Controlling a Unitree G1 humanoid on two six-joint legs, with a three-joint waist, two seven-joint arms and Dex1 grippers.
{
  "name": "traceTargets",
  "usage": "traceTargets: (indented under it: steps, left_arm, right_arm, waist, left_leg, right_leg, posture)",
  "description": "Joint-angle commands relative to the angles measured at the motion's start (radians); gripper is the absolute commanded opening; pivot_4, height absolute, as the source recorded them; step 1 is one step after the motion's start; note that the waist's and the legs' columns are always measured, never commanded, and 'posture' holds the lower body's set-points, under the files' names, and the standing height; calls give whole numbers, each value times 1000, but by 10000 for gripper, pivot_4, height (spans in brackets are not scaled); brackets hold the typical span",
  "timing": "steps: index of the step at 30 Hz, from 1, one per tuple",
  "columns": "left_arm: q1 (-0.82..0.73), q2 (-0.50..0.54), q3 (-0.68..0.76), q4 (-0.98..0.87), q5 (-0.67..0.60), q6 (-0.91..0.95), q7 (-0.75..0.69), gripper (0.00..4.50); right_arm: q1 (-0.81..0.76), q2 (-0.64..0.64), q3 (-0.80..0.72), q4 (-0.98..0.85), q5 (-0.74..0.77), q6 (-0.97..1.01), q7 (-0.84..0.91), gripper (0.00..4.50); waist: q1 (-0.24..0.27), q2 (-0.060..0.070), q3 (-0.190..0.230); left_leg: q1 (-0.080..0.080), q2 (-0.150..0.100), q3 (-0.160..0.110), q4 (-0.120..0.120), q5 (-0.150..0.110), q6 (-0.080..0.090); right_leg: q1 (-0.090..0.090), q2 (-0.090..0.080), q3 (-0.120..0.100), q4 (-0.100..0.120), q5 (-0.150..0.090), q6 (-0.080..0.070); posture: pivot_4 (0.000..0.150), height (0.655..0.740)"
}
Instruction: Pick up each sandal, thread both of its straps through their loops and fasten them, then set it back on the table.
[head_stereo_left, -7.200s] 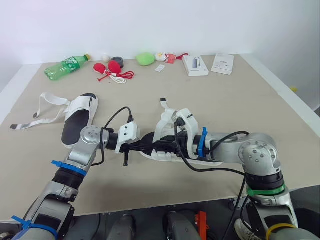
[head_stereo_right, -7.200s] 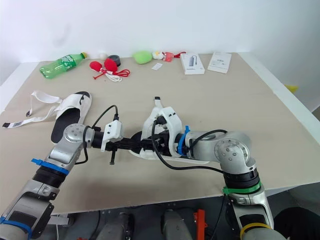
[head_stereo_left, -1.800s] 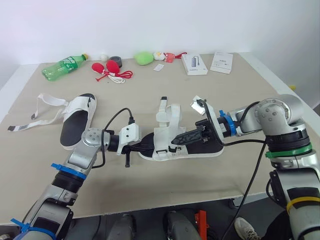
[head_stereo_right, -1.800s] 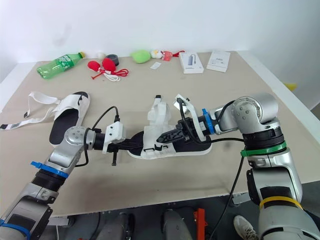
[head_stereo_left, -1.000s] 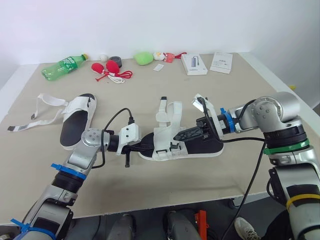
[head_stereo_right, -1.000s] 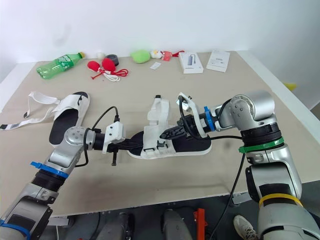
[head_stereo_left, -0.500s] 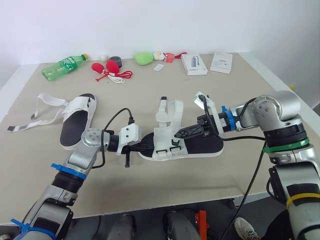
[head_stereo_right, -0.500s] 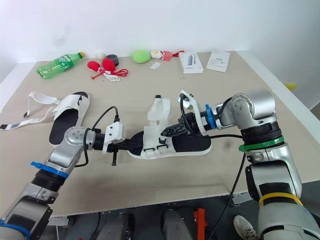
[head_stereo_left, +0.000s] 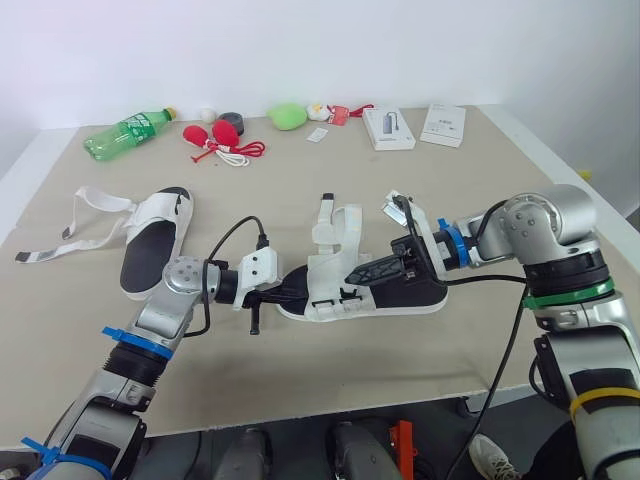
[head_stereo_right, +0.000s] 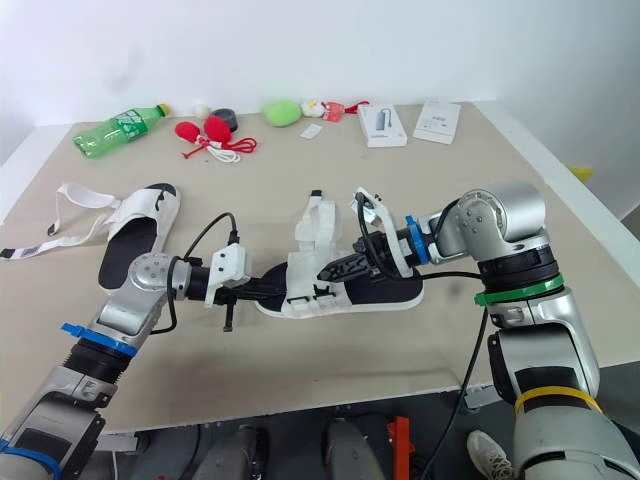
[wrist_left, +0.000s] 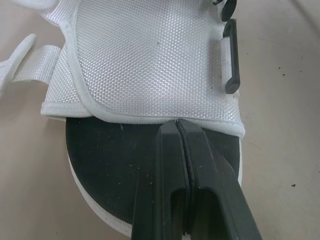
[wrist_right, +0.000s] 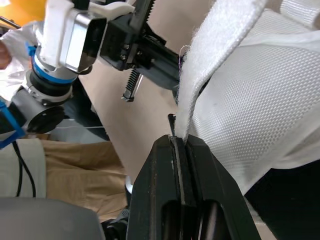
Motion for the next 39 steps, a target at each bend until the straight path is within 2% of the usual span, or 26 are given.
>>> traceTargets:
  steps: [1, 8, 25, 39]
  left_arm:
    - [1, 5, -9, 1, 15, 4, 2, 0]
    - [2, 5, -12, 0, 19, 2, 6, 0]
    - [3, 3, -18, -1, 21, 2, 23, 0]
    - [1, 2, -20, 3, 27, 0, 28, 0]
  right_arm:
    - [9, -21, 1, -43, 42, 3, -4, 968]
    - [22, -38, 16, -58, 58, 3, -20, 968]
    - [48, -32, 51, -102, -31, -32, -36, 968]
    - [64, -59, 68, -225, -31, -61, 11, 968]
  waist:
    - [0, 0, 0]
    - [0, 0, 0]
    - [0, 0, 0]
    - [0, 0, 0]
  left_leg:
    - [0, 0, 0, 0, 0, 0]
    - [0, 0, 0, 0, 0, 0]
    - [0, 0, 0, 0, 0, 0]
    - [0, 0, 0, 0, 0, 0]
  right_leg:
    - [0, 0, 0, 0, 0, 0]
    - [0, 0, 0, 0, 0, 0]
    - [0, 0, 0, 0, 0, 0]
    - [1, 0, 0, 0, 0, 0]
  posture:
    - [1500, 7400]
    - [1500, 7400]
    - [1500, 7400]
    - [1500, 7400]
